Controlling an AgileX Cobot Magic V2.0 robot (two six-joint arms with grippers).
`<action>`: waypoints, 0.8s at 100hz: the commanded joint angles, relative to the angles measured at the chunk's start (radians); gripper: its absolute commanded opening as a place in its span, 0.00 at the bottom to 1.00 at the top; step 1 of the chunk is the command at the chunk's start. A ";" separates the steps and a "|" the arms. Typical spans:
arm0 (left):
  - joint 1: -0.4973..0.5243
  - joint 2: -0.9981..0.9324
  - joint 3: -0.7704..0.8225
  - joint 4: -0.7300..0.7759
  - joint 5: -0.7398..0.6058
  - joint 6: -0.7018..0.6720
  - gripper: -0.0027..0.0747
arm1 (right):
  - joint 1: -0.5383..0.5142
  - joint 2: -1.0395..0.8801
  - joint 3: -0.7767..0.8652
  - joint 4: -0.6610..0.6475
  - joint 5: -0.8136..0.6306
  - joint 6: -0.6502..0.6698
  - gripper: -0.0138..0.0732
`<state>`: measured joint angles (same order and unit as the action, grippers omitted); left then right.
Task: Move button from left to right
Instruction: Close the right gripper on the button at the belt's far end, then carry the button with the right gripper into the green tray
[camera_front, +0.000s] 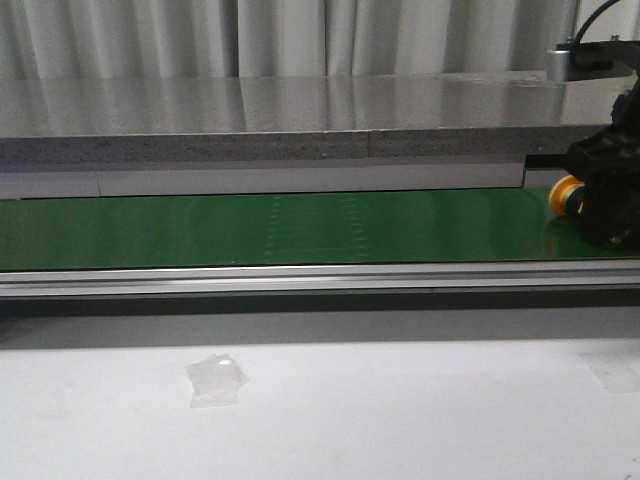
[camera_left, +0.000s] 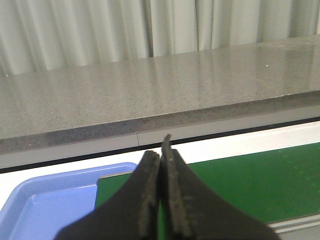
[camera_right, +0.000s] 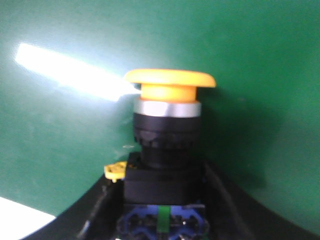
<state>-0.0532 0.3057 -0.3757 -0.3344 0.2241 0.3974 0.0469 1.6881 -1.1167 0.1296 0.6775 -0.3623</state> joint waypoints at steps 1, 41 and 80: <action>-0.008 0.006 -0.029 -0.013 -0.078 -0.002 0.01 | -0.004 -0.039 -0.058 0.003 0.026 -0.002 0.36; -0.008 0.006 -0.029 -0.013 -0.078 -0.002 0.01 | -0.113 -0.039 -0.283 0.003 0.168 -0.002 0.36; -0.008 0.006 -0.029 -0.013 -0.078 -0.002 0.01 | -0.380 -0.037 -0.330 -0.072 0.135 -0.008 0.36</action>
<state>-0.0532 0.3057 -0.3757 -0.3344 0.2241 0.3974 -0.2825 1.6952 -1.4111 0.0853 0.8608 -0.3600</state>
